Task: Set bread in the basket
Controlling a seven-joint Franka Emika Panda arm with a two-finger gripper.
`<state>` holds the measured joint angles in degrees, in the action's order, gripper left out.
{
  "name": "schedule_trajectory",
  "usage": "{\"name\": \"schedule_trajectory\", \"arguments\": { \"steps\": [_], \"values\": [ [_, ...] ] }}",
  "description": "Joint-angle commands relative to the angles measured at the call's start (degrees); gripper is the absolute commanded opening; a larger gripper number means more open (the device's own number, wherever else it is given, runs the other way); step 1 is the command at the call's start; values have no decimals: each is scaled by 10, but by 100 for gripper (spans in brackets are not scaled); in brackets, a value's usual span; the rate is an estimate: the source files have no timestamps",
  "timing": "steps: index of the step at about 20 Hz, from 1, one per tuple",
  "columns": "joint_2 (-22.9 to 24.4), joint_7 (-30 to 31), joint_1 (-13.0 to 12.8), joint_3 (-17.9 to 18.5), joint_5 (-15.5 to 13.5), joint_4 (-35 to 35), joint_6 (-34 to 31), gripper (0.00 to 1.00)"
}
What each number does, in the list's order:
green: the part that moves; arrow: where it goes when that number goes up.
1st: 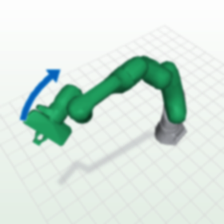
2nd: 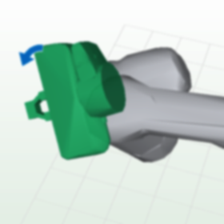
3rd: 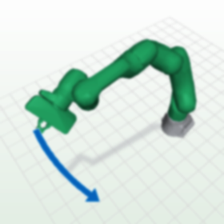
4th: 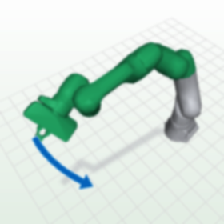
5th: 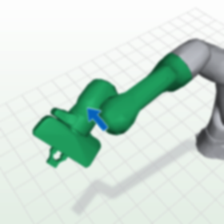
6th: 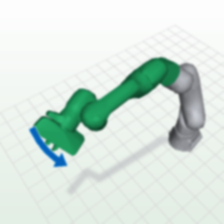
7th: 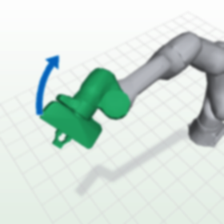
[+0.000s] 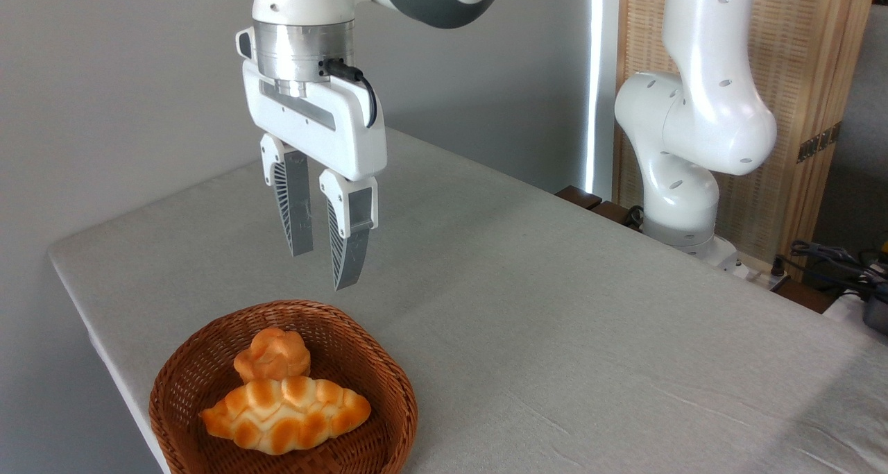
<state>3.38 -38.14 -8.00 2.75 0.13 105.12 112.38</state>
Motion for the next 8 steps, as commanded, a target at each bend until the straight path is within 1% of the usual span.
{"name": "schedule_trajectory", "arguments": {
  "steps": [1, 6, 8],
  "values": [
    [-5, 25, -1, -1, 10, -10, -19, 100],
    [-2, 29, 0, 4, -2, -10, -19, 100],
    [-1, 28, 1, 5, -2, -10, -19, 100]
  ]
}}
